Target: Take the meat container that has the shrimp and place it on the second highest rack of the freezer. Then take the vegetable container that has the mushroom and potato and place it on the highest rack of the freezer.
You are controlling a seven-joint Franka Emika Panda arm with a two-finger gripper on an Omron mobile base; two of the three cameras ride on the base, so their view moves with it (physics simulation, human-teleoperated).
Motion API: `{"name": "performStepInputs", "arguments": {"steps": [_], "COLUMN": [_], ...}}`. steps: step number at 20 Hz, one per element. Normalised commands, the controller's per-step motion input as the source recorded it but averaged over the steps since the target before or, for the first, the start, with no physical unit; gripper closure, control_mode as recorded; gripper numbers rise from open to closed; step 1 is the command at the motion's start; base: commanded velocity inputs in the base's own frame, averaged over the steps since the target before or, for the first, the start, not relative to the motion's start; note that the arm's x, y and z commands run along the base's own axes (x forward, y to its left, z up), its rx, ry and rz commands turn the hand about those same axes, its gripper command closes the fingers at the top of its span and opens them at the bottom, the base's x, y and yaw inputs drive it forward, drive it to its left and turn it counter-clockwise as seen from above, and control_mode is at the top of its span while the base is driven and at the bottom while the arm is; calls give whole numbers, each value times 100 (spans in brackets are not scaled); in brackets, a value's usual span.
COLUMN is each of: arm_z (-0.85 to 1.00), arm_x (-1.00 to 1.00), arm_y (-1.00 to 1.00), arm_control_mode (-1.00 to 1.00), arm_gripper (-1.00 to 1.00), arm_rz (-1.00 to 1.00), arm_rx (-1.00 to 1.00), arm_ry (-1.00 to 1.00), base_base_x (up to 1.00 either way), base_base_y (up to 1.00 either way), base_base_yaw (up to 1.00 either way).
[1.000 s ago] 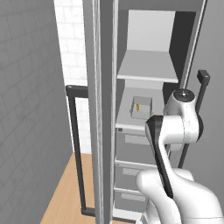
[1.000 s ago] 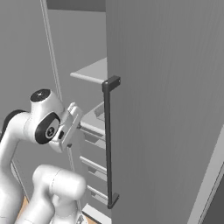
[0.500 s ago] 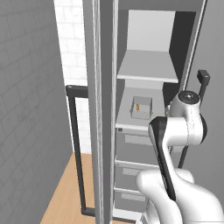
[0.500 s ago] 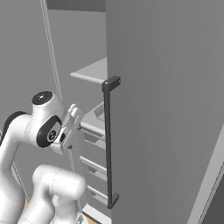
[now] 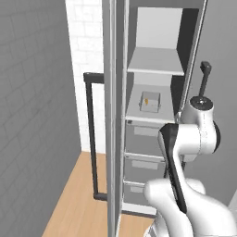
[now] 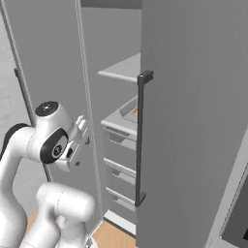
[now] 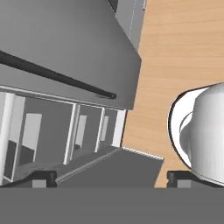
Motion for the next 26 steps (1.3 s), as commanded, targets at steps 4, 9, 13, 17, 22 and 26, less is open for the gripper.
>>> {"name": "performStepInputs", "arguments": {"steps": [4, 9, 13, 17, 22, 26], "arm_z": [0, 0, 0, 0, 0, 0], "arm_x": [0, 0, 0, 0, 0, 0], "arm_y": [0, 0, 0, 0, 0, 0], "arm_control_mode": [100, 100, 100, 100, 100, 100], "arm_gripper": [-100, -100, -100, -100, -100, -100], "arm_rz": [0, 0, 0, 0, 0, 0], "arm_rx": [0, 0, 0, 0, 0, 0], "arm_ry": [0, 0, 0, 0, 0, 0], "base_base_x": [-93, -35, -7, 0, 7, 61], "base_base_y": [7, 13, -3, -21, -19, 0], "base_base_yaw": [-38, -92, -93, -91, -84, -52]}}
